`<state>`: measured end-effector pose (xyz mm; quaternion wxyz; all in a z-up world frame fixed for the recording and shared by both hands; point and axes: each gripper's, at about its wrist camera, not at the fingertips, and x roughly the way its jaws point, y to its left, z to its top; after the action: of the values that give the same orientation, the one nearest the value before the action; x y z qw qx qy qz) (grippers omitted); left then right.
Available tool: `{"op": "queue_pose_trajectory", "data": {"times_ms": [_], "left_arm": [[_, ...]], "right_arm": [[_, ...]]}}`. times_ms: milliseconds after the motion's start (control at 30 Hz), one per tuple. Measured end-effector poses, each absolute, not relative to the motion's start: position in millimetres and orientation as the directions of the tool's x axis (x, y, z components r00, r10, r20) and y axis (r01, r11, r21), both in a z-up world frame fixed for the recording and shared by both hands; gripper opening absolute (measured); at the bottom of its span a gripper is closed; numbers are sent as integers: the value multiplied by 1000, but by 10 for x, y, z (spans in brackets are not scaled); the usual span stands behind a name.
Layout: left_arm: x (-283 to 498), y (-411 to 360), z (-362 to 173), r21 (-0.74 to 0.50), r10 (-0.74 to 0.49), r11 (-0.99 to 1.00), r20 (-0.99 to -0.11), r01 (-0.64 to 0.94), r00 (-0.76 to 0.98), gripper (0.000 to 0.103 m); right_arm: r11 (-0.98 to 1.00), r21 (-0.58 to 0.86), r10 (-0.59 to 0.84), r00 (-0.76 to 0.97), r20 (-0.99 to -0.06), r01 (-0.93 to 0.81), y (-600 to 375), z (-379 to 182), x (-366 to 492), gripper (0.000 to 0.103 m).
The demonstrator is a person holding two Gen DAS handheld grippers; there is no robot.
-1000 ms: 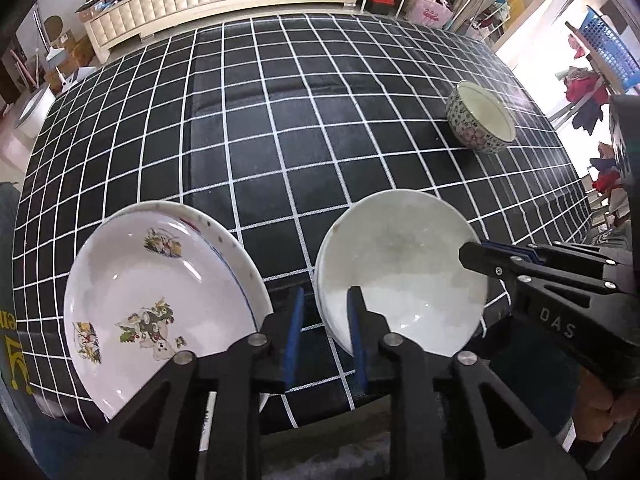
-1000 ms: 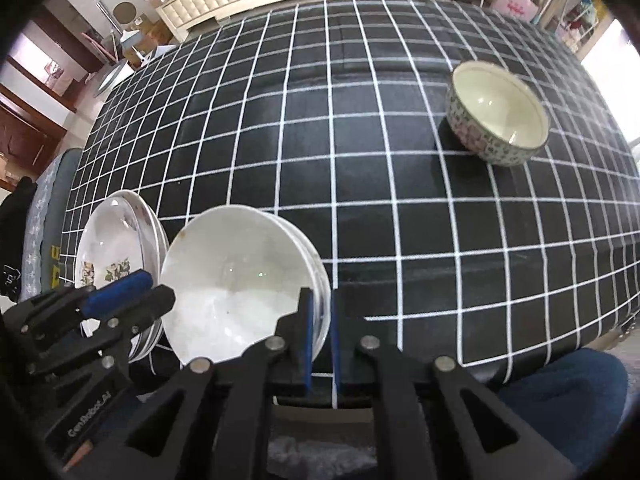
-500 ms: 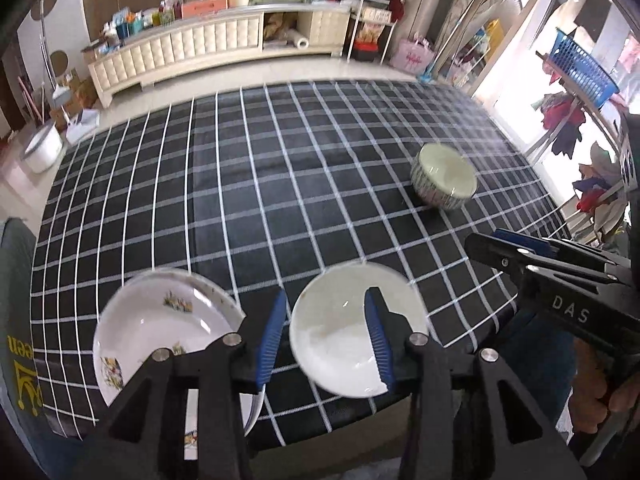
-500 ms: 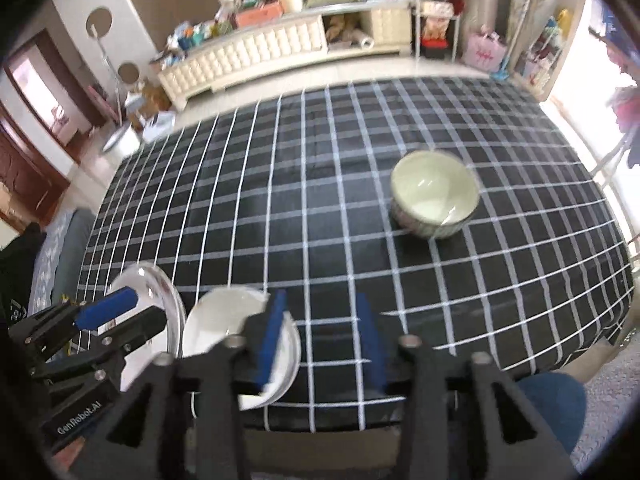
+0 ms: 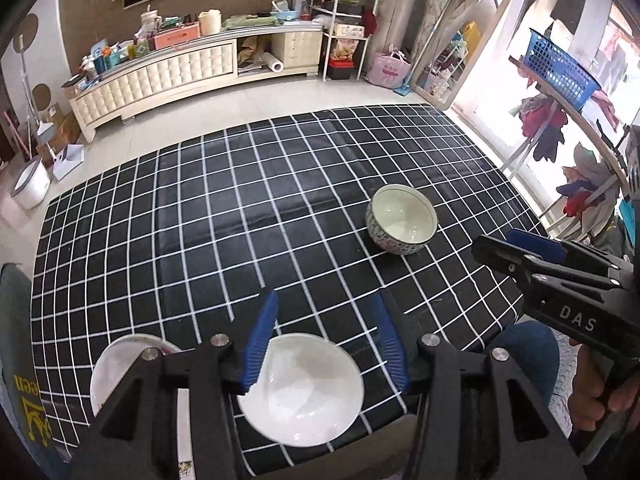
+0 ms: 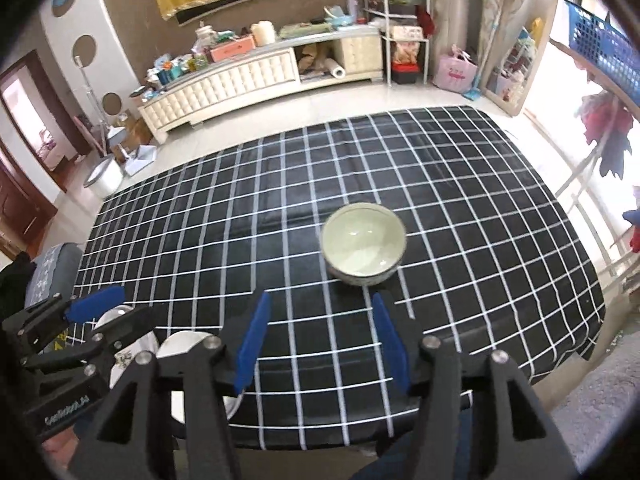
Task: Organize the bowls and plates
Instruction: 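Reach the left tool to the floral bowl and grasp its rim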
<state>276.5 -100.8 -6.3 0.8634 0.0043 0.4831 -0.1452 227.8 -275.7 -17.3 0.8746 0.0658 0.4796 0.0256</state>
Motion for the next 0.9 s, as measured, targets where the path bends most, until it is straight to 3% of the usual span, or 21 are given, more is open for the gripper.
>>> {"op": "queue_pose_trajectory", "data": {"times_ms": [367, 667, 900], "left_arm": [[3311, -1509, -229, -71, -193, 957, -878, 281, 438, 47], [3799, -1840, -473, -123, -221, 949, -917, 290, 333, 47], [4104, -2104, -708, -95, -188, 947, -938, 307, 292, 47]], "right_arm": [[985, 150, 103, 419, -902, 80, -3203, -423, 2754, 59], [976, 190, 138, 376, -916, 104, -3466, -670, 3069, 59], [969, 212, 161, 329, -931, 126, -3637, -869, 3298, 59]]}}
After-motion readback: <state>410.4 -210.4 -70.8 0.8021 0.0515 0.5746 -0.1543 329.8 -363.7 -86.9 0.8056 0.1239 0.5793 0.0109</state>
